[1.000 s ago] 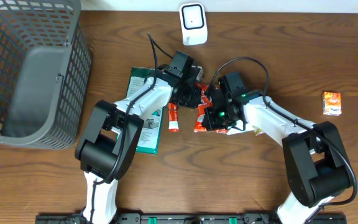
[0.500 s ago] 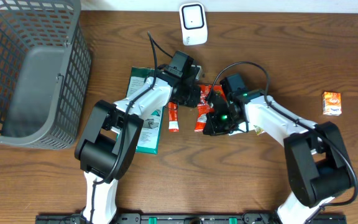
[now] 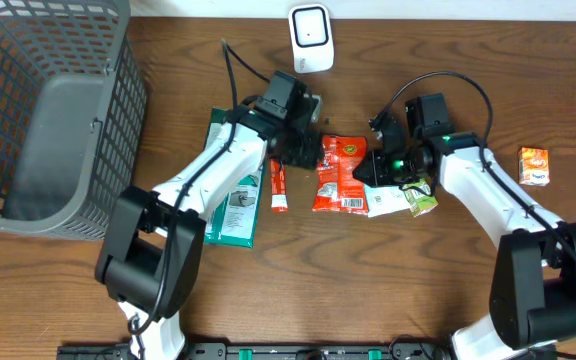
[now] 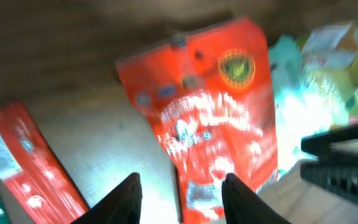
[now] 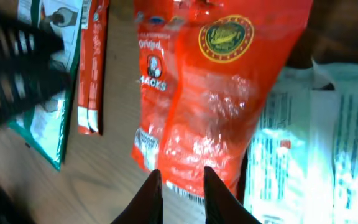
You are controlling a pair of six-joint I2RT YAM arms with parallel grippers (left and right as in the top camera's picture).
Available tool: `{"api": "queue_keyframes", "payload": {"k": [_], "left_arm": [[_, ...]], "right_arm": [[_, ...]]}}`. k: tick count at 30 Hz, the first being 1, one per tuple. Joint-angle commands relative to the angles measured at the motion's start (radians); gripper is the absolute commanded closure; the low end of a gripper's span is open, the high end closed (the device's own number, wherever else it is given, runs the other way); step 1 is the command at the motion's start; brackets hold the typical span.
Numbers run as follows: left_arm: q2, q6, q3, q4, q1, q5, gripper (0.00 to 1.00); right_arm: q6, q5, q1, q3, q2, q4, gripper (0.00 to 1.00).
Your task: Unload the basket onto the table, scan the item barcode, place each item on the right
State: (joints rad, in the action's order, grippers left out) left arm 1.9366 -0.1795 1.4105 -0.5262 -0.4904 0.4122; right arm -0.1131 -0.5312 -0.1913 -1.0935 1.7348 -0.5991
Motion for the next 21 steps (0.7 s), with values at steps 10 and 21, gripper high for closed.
{"api": "queue_keyframes", "payload": {"k": [10,21], "left_arm": [[0.021,-0.001,-0.085,0.020,-0.059,-0.026,0.57],[0.143,-0.021,-0.101,0.087,-0.059,-0.066,0.57]], "right_arm": [[0.018,0.010,0.008,-0.009,0.124,0.042,0.65],[0.025,0.001,0.008,-0.009,0.130,0.038,0.58]]}}
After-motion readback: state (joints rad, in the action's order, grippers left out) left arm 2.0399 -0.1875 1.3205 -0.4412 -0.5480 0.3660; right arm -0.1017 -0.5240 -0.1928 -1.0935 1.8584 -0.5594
